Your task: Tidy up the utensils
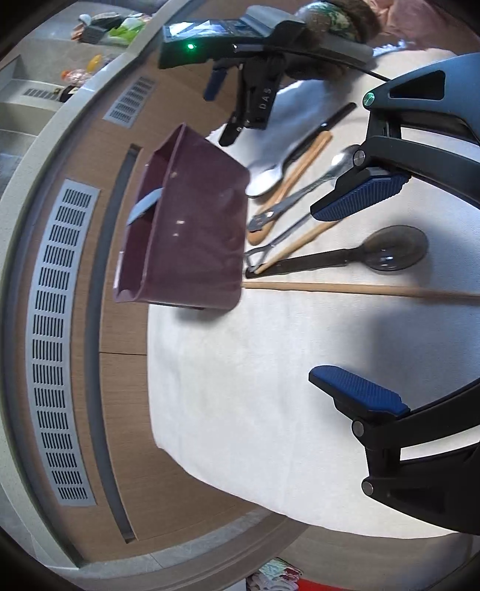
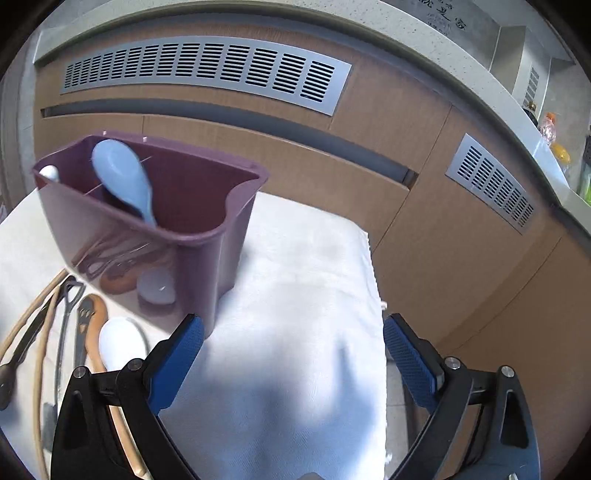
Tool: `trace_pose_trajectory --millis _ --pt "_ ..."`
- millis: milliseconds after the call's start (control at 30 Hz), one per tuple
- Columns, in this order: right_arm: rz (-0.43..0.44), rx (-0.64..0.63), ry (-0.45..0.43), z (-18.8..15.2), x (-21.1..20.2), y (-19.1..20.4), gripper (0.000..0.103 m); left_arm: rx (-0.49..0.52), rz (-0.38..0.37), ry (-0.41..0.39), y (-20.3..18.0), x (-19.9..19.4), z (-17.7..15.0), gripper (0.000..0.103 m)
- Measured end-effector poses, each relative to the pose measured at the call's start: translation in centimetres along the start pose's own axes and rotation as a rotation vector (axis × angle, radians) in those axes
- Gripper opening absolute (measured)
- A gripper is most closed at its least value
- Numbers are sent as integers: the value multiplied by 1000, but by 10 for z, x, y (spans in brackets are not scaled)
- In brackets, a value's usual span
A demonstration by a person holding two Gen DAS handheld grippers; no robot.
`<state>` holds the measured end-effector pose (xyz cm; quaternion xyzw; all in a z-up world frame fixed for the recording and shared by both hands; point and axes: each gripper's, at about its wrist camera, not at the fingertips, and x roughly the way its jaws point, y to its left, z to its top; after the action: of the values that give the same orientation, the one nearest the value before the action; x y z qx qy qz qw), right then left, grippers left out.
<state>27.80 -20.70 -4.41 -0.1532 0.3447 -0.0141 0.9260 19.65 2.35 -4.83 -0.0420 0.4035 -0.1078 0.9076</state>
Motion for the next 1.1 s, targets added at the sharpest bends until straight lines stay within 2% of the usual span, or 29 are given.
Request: trace_pose_trajectory --millis 67,167,233,267,300,333,400,600,667,700,733,933,1100 --pt "76 -9 14 -2 -11 5 101 -2 13 5 1 1 -1 81" --pt "292 5 30 -10 -26 15 102 -21 23 14 5 2 -2 81" --pt "369 -2 59 -13 -26 26 101 -31 29 20 8 3 -3 81" --pt "368 -12 60 -13 -25 31 99 -33 32 22 8 4 -3 81" --pt "355 -29 56 -13 -23 36 90 -35 34 24 9 4 -4 81" --pt "337 -48 60 -12 -19 41 75 -36 33 27 10 4 -5 81" --pt "346 -66 101 -11 -9 49 61 -36 34 29 12 3 -6 81" --pt "396 -21 160 -9 11 53 60 -50 30 37 20 -3 -13 81" --pt "419 -14 171 -8 12 53 47 -57 28 41 23 -4 -14 81" --pt "436 -15 177 -9 11 54 35 -59 28 42 23 -4 -14 81" --pt "452 -18 187 -8 9 55 32 -60 26 44 23 -3 -14 81" --pt "440 -3 193 -13 -2 48 32 -56 12 56 19 -2 -14 81" --pt "397 66 163 -19 -23 23 32 -25 -12 56 10 -5 -18 81"
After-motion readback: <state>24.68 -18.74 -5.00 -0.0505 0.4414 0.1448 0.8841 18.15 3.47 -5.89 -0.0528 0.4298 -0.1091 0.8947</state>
